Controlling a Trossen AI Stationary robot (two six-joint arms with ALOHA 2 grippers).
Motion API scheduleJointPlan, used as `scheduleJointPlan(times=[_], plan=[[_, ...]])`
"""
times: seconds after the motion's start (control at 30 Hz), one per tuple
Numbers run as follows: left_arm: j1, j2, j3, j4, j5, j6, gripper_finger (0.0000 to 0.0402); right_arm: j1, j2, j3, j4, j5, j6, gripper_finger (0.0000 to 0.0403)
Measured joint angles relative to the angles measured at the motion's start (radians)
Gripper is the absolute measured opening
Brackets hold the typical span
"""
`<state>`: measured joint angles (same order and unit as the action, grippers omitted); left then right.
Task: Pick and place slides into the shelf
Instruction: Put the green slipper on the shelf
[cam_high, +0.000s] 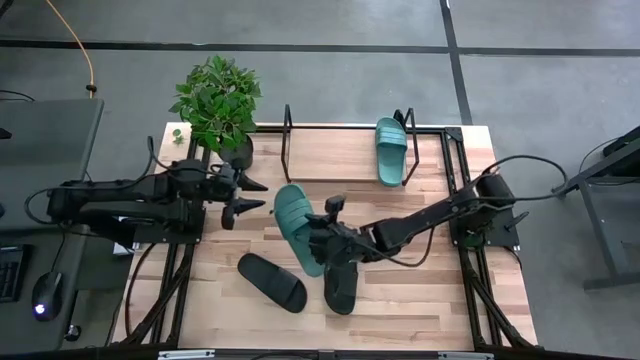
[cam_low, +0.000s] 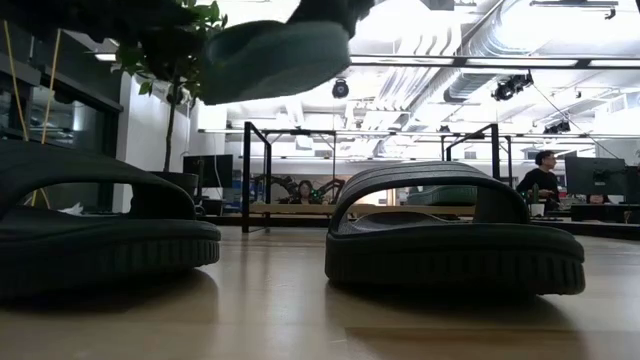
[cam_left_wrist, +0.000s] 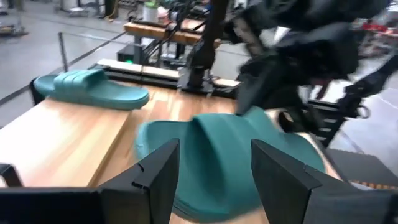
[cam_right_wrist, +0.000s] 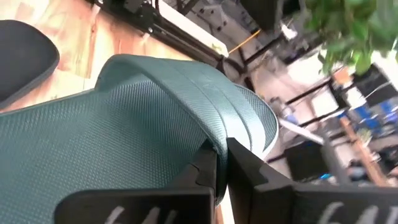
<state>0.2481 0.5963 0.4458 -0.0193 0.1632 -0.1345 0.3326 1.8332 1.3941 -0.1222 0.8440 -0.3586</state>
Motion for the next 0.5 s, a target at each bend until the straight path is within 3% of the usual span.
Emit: scheduleJointPlan(times=[0.23, 0.5], plan=[[-0.001, -0.049, 0.0, -0.045, 0.002, 0.011, 0.0184, -0.073, -0.063, -0.003, -0.096, -0.039, 0.099, 0.0], [0.0, -0.051, 0.0, -0.044, -0.02, 0.031, 0.0184, -0.203, -0.066, -0.003, -0.095, -0.204, 0.107, 0.0]])
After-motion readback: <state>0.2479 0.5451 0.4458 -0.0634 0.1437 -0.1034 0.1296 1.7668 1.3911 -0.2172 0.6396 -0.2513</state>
